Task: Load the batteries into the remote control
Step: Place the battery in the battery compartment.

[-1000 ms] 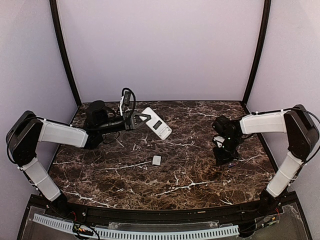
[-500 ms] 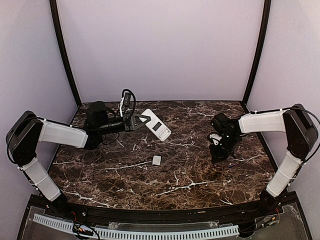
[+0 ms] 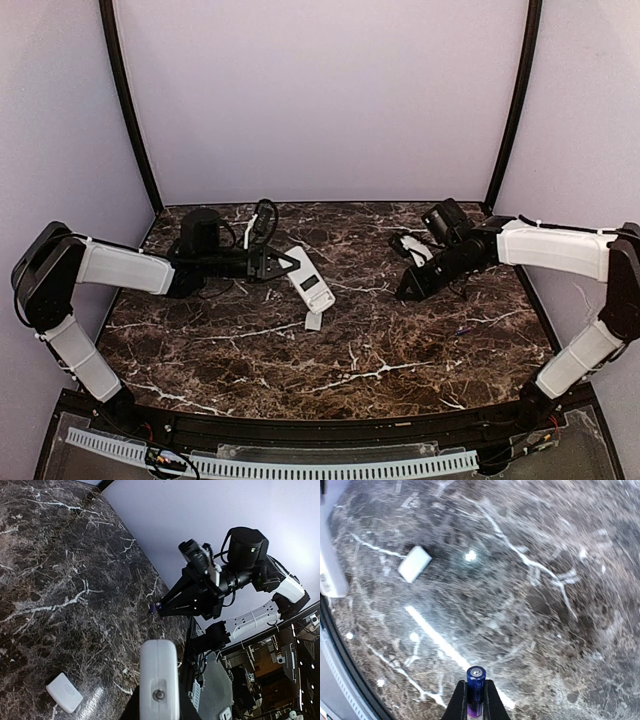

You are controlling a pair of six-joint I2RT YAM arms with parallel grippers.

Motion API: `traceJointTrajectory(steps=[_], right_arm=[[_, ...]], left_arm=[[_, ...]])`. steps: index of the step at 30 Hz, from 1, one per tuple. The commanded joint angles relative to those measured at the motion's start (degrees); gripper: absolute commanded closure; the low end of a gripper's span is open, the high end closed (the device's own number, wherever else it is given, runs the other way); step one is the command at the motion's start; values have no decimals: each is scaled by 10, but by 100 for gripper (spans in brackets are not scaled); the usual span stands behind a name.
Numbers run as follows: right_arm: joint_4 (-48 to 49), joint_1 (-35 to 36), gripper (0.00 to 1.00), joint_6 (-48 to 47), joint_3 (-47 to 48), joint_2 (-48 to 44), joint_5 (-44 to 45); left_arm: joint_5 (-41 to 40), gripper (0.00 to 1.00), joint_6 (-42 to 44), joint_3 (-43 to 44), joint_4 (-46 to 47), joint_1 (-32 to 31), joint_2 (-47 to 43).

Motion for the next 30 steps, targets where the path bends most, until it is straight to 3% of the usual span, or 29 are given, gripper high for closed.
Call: traceJointTrajectory(steps=[1, 10, 19, 22, 30], right_arm=[[66, 53, 100, -50, -10, -52, -49], [75, 157, 100, -126, 28, -89, -103], [63, 241, 100, -177, 92, -84, -145], [55, 268, 100, -183, 112, -73, -151], [5, 324, 100, -211, 134, -38, -128]], left_arm=[[84, 100, -31, -6, -42, -2, -5], [194, 100, -159, -13, 40, -54, 55], [251, 100, -426, -16, 374, -89, 134], [254, 100, -455, -11, 407, -95, 146], [245, 100, -437, -6, 386, -96, 147]])
